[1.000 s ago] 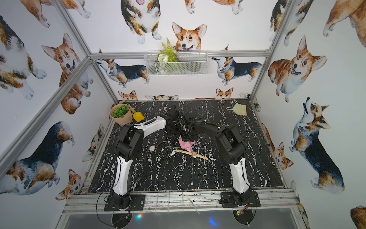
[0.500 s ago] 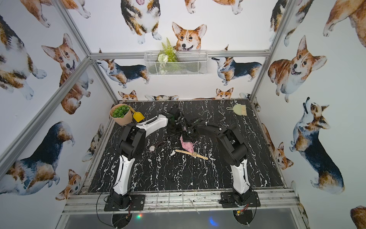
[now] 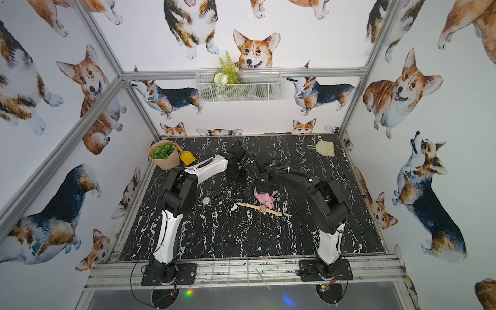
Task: Wipe the watch dial
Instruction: Wipe the dirt from the watch dial.
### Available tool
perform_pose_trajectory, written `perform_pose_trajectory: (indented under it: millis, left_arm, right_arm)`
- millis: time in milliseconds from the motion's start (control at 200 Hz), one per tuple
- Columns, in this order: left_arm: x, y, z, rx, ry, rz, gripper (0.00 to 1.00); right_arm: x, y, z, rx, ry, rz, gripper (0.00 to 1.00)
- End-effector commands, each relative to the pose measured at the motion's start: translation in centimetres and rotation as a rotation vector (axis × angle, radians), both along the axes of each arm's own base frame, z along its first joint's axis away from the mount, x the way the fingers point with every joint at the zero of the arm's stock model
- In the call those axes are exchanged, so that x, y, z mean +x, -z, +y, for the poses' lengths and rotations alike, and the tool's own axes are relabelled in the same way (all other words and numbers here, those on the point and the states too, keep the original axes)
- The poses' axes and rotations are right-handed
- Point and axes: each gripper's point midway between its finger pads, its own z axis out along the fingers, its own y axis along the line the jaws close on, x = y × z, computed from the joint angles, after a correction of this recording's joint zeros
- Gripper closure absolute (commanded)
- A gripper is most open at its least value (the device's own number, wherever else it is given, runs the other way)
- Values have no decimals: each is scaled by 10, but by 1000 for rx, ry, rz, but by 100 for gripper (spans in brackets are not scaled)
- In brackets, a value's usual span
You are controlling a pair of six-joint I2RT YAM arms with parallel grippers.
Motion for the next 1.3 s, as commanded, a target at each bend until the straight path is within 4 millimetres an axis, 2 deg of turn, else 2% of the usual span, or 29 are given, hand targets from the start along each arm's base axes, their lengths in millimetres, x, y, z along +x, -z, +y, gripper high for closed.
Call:
perform_pose_trajectory:
  millis: [0, 100, 215, 315, 450, 796, 871, 951, 1041, 1116, 1296]
  left_arm:
    - [-50, 22, 54, 257, -2, 191, 97]
    - [-53, 23, 52, 242, -13, 203, 96]
    - [-57, 24, 50, 215, -47, 222, 96]
    - [-61, 26, 50, 203, -72, 244, 96]
    - [-64, 26, 52, 186, -94, 261, 96]
    - [-66, 33, 55, 150, -134, 282, 95]
    - [-67, 35, 56, 154, -140, 288, 95]
    - [-67, 34, 58, 167, -142, 291, 94]
    - [-67, 34, 61, 184, -143, 290, 94]
    - [-68, 36, 64, 201, -145, 296, 94]
    - [-70, 39, 71, 244, -152, 300, 94]
  right_arm:
    - [12, -18, 31, 142, -5, -29, 98]
    - [19, -19, 52, 180, -20, -28, 98]
    - [24, -2, 72, 194, -40, -4, 98]
    - [23, 13, 80, 201, -43, 22, 96]
    - [16, 32, 76, 177, -32, 48, 84]
    - [-2, 61, 69, 191, -44, 96, 55]
    - [-2, 66, 67, 170, -43, 108, 57]
    - [-5, 75, 52, 78, -26, 124, 74]
    - [-10, 80, 35, 8, -28, 131, 83]
    - [-17, 80, 23, -36, -39, 131, 87]
    - [-27, 72, -5, -125, -44, 103, 87]
